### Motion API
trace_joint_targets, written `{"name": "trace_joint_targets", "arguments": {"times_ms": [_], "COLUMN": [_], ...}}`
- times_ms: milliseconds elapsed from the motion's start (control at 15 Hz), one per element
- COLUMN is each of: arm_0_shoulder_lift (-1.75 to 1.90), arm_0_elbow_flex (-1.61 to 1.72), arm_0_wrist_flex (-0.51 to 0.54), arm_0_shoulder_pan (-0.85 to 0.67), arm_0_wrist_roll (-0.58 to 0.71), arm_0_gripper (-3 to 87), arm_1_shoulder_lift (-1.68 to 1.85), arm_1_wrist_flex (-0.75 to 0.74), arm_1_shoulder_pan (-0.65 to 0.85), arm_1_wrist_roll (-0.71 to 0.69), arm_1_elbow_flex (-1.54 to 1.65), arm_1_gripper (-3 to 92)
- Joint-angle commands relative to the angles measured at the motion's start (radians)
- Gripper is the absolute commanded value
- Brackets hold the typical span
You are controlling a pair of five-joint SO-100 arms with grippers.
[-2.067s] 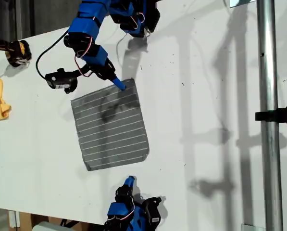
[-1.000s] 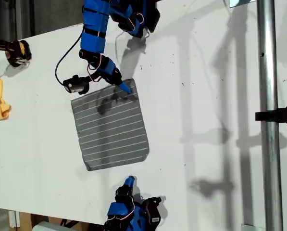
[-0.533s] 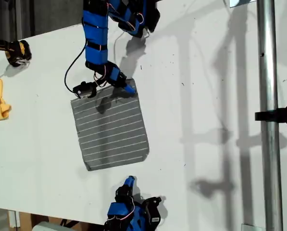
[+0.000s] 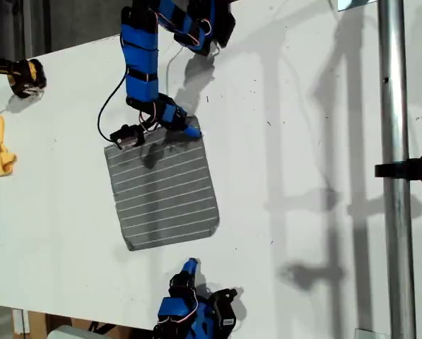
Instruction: Grasp corners of a towel and fold twice.
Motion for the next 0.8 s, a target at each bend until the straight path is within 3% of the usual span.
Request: {"name": "trace_joint_targets", "arguments": {"times_ms": [0,533,733], "arm_0_shoulder_lift": [0.005,0.005,0.005], "arm_0_elbow_flex": [0.0,0.0,0.0], "arm_0_wrist_flex": [-0.011,-0.008,-0.008], "arm_0_shoulder_pan": [-0.009,-0.006,-0.008], "arm_0_wrist_roll": [-0.009,-0.014,-0.014], "arm_0_gripper": [-1.7,-1.7,-1.7], "arm_1_shoulder_lift": [0.028,-0.153,-0.195], "arm_1_wrist_flex": [0.044,-0.006,0.021], "arm_1_shoulder_pan": [0.003,0.009,0.011], "arm_1_wrist_roll": [-0.023,-0.029,-0.029], "arm_1_elbow_flex": [-0.094,-0.129,-0.172], "arm_1_gripper": [34.9,31.0,18.4]}}
